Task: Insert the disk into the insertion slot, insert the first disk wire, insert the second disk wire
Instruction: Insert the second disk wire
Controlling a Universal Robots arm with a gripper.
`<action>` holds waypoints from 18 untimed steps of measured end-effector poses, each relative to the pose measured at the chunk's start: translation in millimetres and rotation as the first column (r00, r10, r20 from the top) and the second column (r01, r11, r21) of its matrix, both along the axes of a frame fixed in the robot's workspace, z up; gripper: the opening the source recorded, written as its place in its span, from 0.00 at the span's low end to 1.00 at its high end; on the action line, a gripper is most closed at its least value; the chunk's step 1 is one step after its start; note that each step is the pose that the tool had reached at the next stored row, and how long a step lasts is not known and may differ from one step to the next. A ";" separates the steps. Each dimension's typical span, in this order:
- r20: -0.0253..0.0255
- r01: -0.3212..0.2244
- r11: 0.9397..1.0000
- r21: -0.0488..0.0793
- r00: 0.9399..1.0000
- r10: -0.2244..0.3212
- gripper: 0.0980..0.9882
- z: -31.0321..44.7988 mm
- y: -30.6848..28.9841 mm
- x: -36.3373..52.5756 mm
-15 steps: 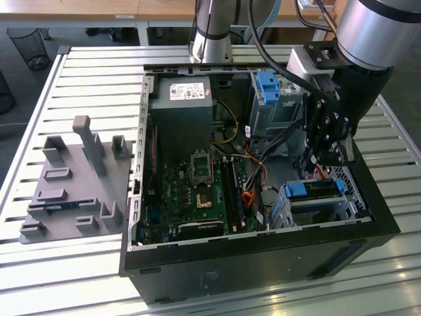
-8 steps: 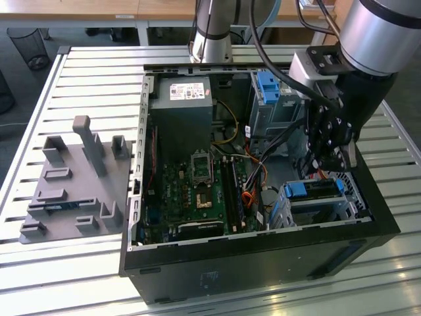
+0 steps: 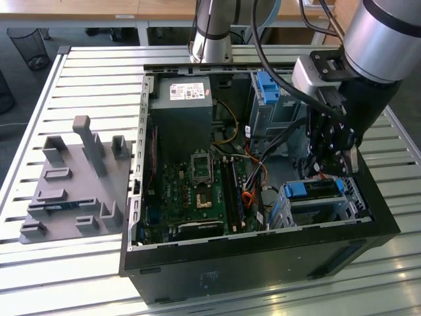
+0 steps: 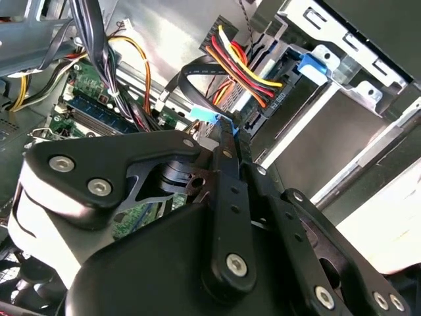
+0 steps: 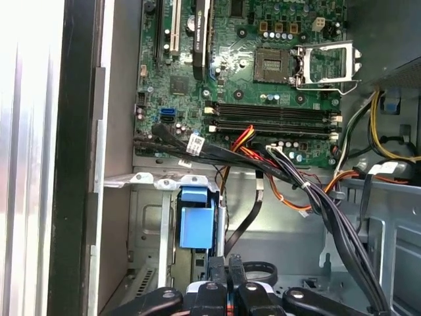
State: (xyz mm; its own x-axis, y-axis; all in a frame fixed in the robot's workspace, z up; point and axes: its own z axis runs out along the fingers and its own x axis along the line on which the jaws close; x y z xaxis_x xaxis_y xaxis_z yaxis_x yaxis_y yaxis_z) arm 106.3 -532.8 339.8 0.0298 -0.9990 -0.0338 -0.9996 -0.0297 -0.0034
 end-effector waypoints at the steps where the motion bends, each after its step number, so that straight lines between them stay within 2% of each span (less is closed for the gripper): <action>1: 0.000 0.010 1.000 0.000 1.000 -0.010 0.05 -0.3 0.0 0.0; 6: 0.000 0.052 0.999 0.000 0.999 -0.052 0.05 -2.3 -1.6 0.1; 14: 0.000 0.056 0.998 0.000 0.998 -0.056 0.05 -3.0 -8.2 0.4; 18: 0.000 0.055 0.998 0.000 0.998 -0.055 0.05 -3.4 -8.8 1.1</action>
